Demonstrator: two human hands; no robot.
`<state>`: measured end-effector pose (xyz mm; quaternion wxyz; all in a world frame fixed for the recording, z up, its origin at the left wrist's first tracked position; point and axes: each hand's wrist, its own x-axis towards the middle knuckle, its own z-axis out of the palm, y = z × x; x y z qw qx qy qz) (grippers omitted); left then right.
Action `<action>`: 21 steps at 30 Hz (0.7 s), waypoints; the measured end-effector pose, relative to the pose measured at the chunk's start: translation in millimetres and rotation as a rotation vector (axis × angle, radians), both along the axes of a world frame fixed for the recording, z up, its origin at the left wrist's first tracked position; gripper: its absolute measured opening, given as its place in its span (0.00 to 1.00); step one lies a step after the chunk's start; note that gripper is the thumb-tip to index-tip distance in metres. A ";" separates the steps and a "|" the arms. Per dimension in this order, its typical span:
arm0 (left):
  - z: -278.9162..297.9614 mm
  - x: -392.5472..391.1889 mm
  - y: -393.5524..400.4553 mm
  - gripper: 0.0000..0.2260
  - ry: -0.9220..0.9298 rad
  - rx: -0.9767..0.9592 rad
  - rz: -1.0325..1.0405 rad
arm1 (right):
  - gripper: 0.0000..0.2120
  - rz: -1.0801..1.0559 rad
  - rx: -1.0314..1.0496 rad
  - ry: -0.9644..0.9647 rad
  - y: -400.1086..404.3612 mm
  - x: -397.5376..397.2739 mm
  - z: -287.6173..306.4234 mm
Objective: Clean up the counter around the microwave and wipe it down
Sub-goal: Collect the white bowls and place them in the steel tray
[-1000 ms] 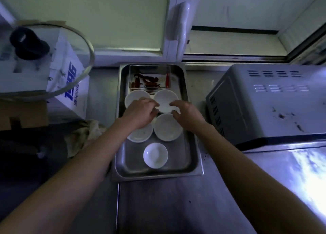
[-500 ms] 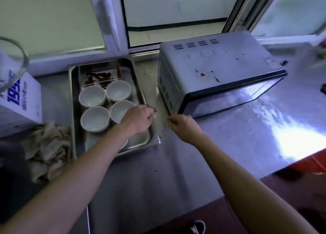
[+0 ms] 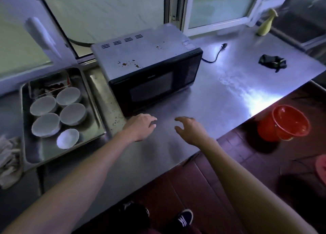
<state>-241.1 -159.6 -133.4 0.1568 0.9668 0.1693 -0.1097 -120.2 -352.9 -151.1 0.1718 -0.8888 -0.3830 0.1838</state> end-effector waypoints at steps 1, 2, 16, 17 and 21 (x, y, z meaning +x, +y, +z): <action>0.1 8.5 -15.9 0.18 0.012 0.008 -0.025 | 0.22 -0.020 -0.018 -0.008 -17.9 6.8 0.1; 0.5 17.5 -31.2 0.19 0.020 0.019 -0.049 | 0.22 -0.040 -0.029 -0.022 -35.6 13.3 0.6; -11.1 131.6 -185.7 0.20 0.074 0.038 -0.297 | 0.19 -0.324 -0.076 -0.065 -221.5 69.3 -5.8; -13.6 141.3 -193.3 0.20 0.077 0.030 -0.304 | 0.18 -0.334 -0.081 -0.063 -229.5 74.5 -6.4; -29.3 186.7 -217.5 0.20 0.102 -0.010 -0.330 | 0.20 -0.344 -0.141 -0.059 -254.6 104.8 -9.5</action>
